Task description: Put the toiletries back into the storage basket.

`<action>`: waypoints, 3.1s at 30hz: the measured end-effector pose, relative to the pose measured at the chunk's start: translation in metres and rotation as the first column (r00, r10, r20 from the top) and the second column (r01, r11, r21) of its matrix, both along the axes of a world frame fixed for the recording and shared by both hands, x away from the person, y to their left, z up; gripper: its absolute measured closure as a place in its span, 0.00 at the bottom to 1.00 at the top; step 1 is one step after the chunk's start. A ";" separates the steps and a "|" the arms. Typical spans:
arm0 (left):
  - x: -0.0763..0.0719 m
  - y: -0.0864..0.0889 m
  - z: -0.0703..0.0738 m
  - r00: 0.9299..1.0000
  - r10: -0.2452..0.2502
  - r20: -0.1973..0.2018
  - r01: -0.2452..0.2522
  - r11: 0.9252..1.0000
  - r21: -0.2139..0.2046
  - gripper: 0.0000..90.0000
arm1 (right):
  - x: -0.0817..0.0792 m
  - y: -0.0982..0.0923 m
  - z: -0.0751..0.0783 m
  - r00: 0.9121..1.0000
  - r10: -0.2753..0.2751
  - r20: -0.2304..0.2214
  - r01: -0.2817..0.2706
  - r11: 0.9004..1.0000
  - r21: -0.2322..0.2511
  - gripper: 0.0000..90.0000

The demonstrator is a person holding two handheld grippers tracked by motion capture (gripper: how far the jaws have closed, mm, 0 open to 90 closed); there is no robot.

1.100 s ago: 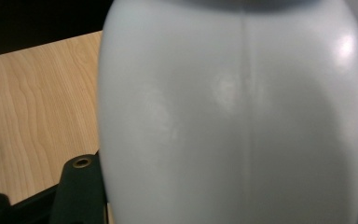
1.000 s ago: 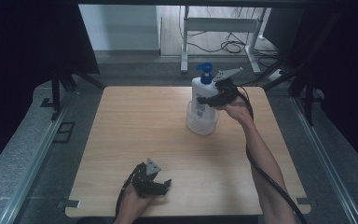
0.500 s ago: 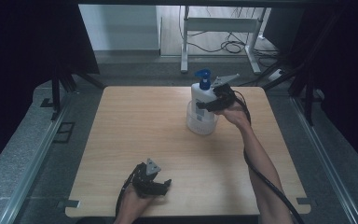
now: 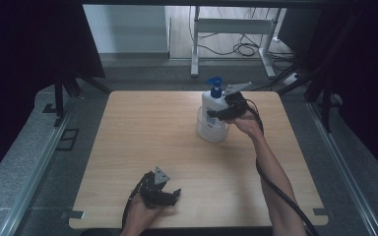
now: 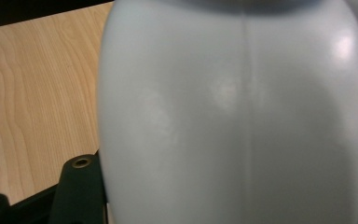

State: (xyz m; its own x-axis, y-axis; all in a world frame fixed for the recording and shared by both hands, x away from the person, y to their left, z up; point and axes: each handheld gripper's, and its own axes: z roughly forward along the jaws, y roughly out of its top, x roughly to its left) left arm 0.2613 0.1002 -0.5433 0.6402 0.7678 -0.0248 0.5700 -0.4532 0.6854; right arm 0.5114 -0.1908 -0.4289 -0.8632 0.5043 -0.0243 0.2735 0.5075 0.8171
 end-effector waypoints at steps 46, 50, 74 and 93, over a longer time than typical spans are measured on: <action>0.000 0.000 0.000 1.000 0.001 0.001 -0.001 1.000 -0.001 0.13 | -0.015 -0.007 0.041 0.997 -0.048 0.063 0.046 0.999 0.027 0.09; 0.000 0.000 0.000 1.000 0.001 0.001 -0.001 1.000 -0.001 0.13 | -0.018 -0.009 0.043 0.996 -0.055 0.069 0.053 0.998 0.023 0.08; 0.000 0.000 0.000 1.000 0.004 0.001 -0.004 1.000 -0.001 0.13 | -0.033 -0.021 0.047 0.992 -0.092 0.082 0.092 0.996 0.008 0.06; -0.001 0.000 0.000 1.000 0.005 0.000 -0.005 1.000 0.000 0.13 | -0.054 -0.036 0.040 0.990 -0.120 0.077 0.120 0.993 0.000 0.00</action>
